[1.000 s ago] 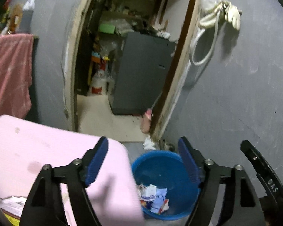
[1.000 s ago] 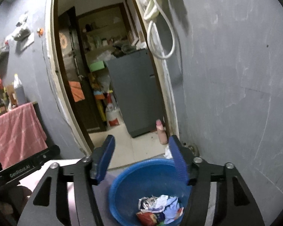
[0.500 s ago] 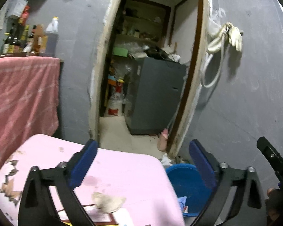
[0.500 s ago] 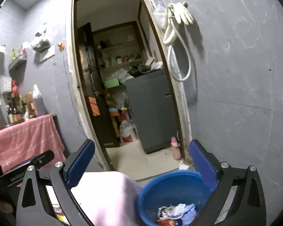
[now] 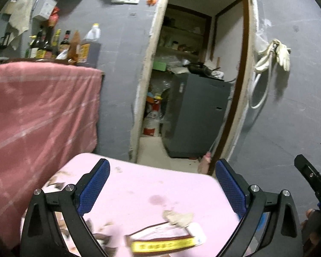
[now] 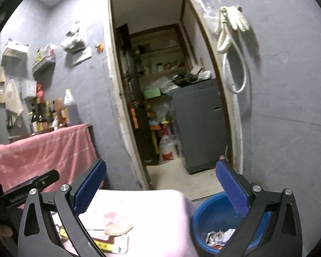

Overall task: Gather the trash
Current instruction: 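Move both open tools back over the table toward the yellow box, then grasp the yellow-labelled box with the left gripper while the right gripper grasps the flatbread scrap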

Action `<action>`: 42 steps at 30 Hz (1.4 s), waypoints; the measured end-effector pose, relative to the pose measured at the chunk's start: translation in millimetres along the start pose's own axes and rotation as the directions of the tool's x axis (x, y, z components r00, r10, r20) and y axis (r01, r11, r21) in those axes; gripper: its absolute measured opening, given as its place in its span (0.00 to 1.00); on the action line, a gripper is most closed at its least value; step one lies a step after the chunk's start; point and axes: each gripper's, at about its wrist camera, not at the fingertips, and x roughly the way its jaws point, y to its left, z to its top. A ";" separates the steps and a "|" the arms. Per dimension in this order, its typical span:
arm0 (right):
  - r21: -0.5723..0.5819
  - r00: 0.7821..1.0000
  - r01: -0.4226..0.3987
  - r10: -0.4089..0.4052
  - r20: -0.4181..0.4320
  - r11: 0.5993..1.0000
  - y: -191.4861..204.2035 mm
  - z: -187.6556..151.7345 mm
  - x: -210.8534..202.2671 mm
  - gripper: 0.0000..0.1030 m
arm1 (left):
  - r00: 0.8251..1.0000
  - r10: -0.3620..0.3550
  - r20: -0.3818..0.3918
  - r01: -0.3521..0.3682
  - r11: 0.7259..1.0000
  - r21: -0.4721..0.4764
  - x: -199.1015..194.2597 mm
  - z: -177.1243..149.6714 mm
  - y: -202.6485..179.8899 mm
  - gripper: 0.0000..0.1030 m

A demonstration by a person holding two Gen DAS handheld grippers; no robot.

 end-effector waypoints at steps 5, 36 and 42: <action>-0.023 0.998 -0.029 0.028 -0.048 0.999 16.0 -12.9 8.8 1.00 | 0.999 0.032 -0.041 -0.033 0.999 -0.025 -5.9 -11.9 30.1 0.93; -0.068 0.955 -0.020 -0.001 -0.296 0.997 12.7 -60.2 37.8 1.00 | 0.958 -0.055 -0.281 0.040 0.998 -0.057 0.3 -80.1 31.9 0.93; -0.053 0.955 -0.009 -0.008 -0.297 0.999 9.0 -59.8 38.0 1.00 | 0.953 -0.040 -0.302 0.024 0.998 -0.057 12.7 -78.5 23.3 0.86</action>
